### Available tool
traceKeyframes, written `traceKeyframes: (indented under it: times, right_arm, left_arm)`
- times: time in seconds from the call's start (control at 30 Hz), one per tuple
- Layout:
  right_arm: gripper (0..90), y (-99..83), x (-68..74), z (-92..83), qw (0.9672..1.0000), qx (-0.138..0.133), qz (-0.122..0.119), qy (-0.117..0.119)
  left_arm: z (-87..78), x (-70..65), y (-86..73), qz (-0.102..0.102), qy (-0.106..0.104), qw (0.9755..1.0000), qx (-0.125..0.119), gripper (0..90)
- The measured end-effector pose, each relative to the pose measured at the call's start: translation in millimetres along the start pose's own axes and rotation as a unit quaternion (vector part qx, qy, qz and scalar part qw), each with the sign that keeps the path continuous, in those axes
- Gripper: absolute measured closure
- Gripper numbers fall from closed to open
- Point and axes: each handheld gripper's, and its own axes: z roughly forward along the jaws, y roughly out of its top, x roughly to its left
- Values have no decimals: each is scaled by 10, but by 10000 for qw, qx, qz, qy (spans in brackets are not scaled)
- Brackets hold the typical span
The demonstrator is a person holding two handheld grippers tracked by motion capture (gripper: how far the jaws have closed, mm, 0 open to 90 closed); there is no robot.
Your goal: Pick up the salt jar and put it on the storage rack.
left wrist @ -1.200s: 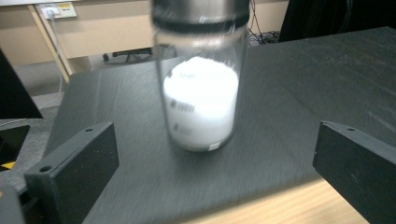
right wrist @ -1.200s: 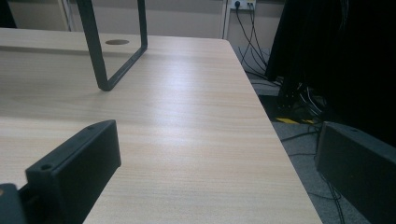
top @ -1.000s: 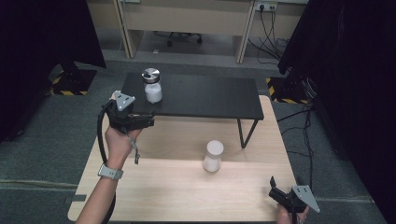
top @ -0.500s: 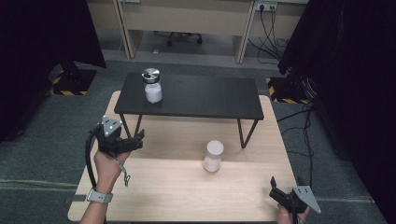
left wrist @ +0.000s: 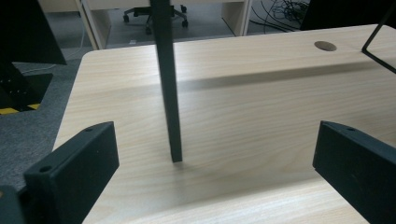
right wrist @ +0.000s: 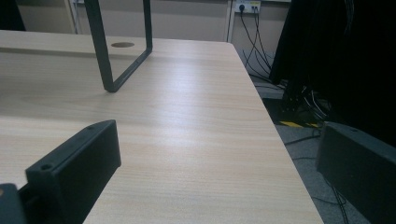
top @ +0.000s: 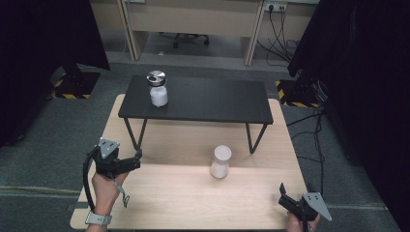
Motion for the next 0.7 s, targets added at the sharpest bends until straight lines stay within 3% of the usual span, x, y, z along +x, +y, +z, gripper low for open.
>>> traceKeyframes:
  times: [0.3, 0.6, 0.7]
  right_arm:
    - [3, 6, -8, 0, 10000, 21, -14, 29]
    - [3, 7, -53, -5, 9999, 20, 95, 117]
    - [3, 6, -67, -5, 9998, 19, 117, 136]
  left_arm:
    - [-36, 139, -230, -174, 86, 9998, 77, 0]
    - [-92, 257, -429, -224, 209, 9994, 182, 0]
    - [-113, 290, -539, -231, 213, 9994, 109, 0]
